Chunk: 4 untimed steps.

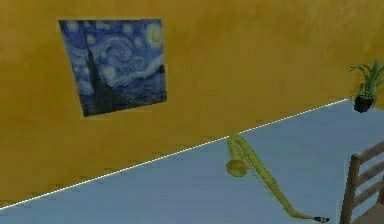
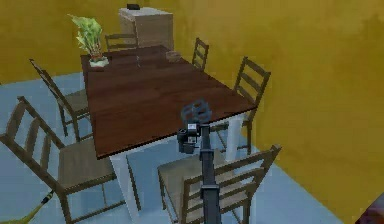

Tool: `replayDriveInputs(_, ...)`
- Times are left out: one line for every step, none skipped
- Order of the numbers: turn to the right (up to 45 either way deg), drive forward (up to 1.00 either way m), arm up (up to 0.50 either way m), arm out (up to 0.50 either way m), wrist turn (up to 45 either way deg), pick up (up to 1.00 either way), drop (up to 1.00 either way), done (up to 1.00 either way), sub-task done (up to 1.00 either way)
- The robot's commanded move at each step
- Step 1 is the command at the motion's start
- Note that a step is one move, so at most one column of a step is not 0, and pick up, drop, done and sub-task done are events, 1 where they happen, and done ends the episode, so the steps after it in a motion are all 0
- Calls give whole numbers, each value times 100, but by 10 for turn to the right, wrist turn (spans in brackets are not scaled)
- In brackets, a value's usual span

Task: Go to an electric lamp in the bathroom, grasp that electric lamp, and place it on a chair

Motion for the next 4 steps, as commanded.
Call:
replayDriveInputs(0, 0, 0, 0, 0, 0, 100, 0, 0)
replayDriveInputs(0, 0, 10, 0, 0, 0, 0, 0, 0)
replayDriveInputs(0, 0, 0, -8, 0, 0, 0, 0, 0)
replayDriveInputs(0, 0, 0, 0, 0, 0, 0, 100, 0)
